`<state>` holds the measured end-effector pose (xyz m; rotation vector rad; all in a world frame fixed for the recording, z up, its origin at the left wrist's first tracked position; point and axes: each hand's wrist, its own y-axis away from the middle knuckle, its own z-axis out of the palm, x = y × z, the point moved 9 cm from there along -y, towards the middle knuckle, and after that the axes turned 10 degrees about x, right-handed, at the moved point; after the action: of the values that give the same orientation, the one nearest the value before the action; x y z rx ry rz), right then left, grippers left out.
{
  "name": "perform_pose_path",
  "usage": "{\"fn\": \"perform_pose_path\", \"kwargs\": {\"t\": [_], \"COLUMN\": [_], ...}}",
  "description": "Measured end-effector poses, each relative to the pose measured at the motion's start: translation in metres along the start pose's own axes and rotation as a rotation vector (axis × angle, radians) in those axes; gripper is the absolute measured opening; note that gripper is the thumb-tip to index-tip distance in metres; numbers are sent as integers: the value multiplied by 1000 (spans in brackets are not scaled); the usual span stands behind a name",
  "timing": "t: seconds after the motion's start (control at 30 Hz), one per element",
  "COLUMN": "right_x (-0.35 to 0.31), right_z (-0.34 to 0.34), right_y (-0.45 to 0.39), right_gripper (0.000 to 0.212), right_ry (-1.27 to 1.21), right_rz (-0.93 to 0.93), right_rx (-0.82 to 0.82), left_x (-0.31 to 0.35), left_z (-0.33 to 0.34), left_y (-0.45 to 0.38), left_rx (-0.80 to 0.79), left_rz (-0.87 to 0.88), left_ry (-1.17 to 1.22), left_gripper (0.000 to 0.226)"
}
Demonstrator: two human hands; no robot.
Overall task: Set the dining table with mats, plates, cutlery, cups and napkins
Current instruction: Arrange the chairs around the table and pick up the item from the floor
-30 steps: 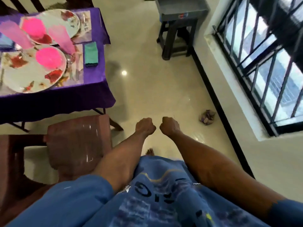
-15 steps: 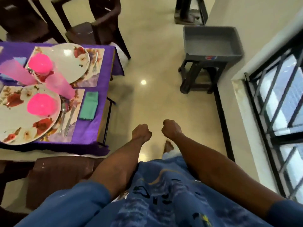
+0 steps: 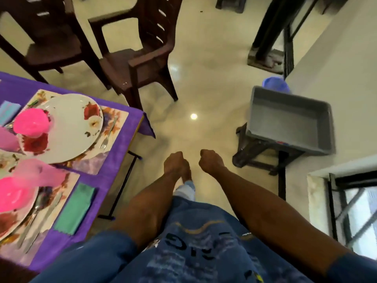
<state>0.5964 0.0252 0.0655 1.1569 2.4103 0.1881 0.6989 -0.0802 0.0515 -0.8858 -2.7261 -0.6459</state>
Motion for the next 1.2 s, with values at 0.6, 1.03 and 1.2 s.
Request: {"fn": "perform_pose_path", "kwargs": {"t": [0.6,1.03,1.2], "right_x": [-47,-178,-279], "right_z": [-185,-412,-422], "right_y": [-504,-796,-892], "right_gripper": [10,22,18], "right_ry": [6,-228,-108], "right_rz": [-219,-742,-1044], "right_rx": [200,643,504], "left_x": [139,191,165], "left_z": [-182,-307,-327], "left_y": [-461,-721,-816], "left_rx": [404,787,776], "left_rz": [-179,-634,-764], "left_ry": [228,574,576], "left_gripper": [23,22,24]}}
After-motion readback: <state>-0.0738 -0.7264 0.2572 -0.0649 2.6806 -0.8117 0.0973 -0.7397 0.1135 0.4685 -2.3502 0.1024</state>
